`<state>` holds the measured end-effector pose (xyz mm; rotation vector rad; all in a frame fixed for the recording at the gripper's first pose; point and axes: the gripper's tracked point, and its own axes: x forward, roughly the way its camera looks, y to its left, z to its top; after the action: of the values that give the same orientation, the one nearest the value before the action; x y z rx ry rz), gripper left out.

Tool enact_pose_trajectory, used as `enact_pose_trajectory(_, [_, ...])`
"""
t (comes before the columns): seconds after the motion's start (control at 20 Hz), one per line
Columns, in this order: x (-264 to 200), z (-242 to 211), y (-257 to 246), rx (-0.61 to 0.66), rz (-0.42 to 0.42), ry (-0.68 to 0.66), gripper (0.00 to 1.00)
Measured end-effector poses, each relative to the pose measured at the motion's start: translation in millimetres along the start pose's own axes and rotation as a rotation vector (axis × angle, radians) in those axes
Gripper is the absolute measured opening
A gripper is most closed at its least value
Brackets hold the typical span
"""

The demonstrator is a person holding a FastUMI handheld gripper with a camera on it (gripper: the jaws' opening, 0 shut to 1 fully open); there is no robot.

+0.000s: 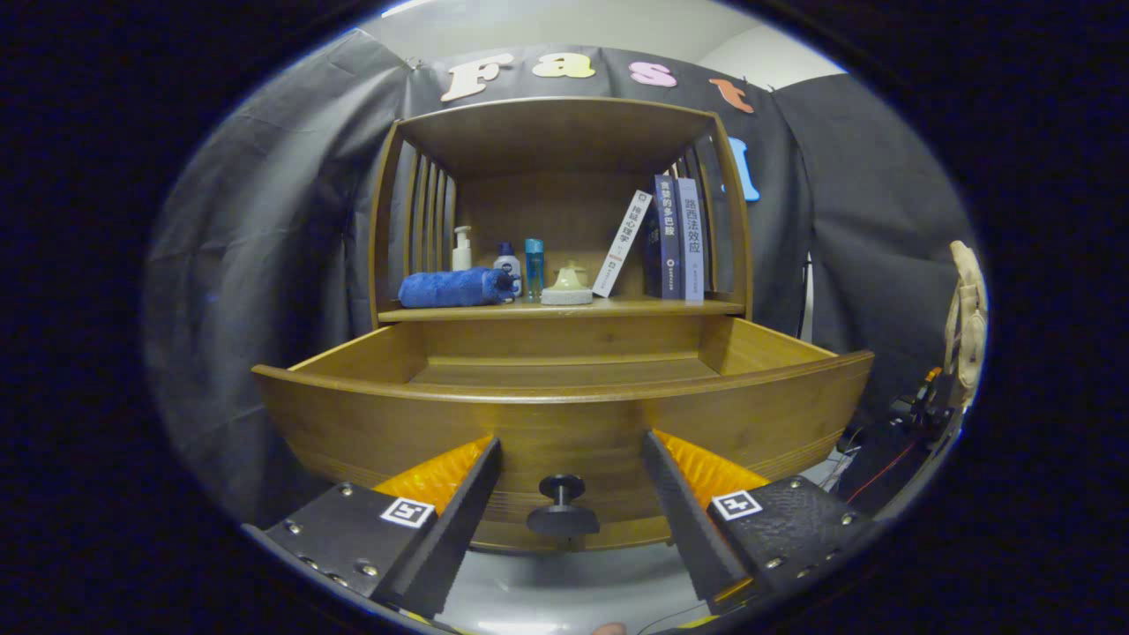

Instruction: Pull open the drawer, take out the items inside it, and place them on the countertop above the cabinet.

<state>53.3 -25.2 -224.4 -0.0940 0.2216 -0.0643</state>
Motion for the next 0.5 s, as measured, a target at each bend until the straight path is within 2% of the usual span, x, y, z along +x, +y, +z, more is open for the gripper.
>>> enact_pose_trajectory(0.5, [44, 10, 1, 0.038, 0.012, 0.026, 0.99])
